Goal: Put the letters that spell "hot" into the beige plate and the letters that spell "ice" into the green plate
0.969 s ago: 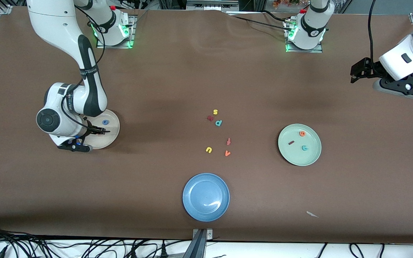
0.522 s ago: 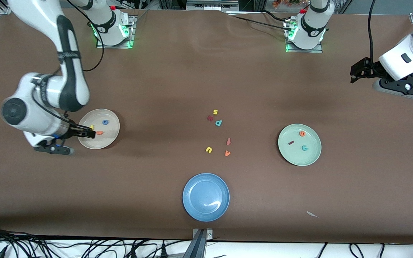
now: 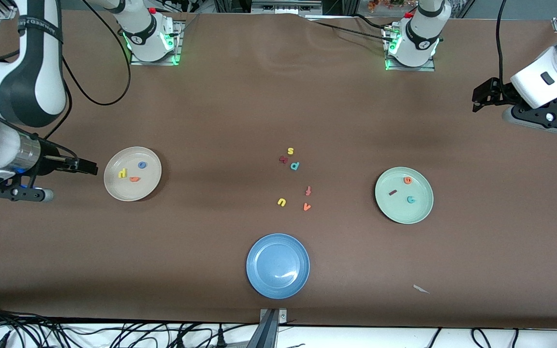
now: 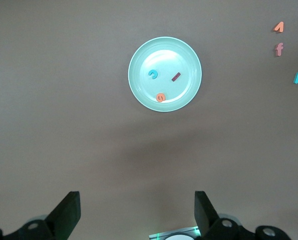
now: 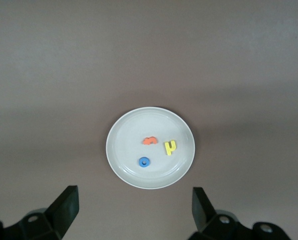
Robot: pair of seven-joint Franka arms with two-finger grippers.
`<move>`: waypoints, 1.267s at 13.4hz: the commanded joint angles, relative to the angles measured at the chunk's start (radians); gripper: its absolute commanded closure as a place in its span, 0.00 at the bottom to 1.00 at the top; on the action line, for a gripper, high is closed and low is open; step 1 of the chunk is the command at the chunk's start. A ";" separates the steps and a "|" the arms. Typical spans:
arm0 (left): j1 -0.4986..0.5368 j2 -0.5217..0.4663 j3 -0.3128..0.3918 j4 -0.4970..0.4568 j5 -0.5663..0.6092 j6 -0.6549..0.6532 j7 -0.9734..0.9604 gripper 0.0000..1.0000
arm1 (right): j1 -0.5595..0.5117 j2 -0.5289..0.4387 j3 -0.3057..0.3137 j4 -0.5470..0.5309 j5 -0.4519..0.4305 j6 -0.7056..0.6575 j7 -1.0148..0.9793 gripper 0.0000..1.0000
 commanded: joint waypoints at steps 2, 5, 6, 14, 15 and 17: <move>0.006 -0.003 -0.003 0.004 -0.030 -0.005 -0.001 0.00 | -0.007 0.013 -0.006 0.056 0.000 -0.033 -0.016 0.00; 0.006 -0.005 -0.003 0.003 -0.030 -0.004 -0.001 0.00 | -0.035 0.014 0.008 0.082 -0.003 -0.056 -0.010 0.01; 0.006 -0.005 -0.003 0.003 -0.030 -0.005 -0.001 0.00 | -0.055 0.016 0.023 0.105 -0.018 -0.063 -0.010 0.01; 0.006 -0.005 -0.003 0.003 -0.030 -0.008 0.002 0.00 | -0.481 -0.032 0.579 0.204 -0.287 -0.114 0.082 0.01; 0.006 -0.006 -0.003 0.003 -0.030 -0.008 0.003 0.00 | -0.483 -0.051 0.580 0.188 -0.289 -0.114 0.082 0.01; 0.006 -0.005 -0.003 0.003 -0.030 -0.010 0.003 0.00 | -0.486 -0.100 0.580 0.118 -0.289 -0.082 0.082 0.02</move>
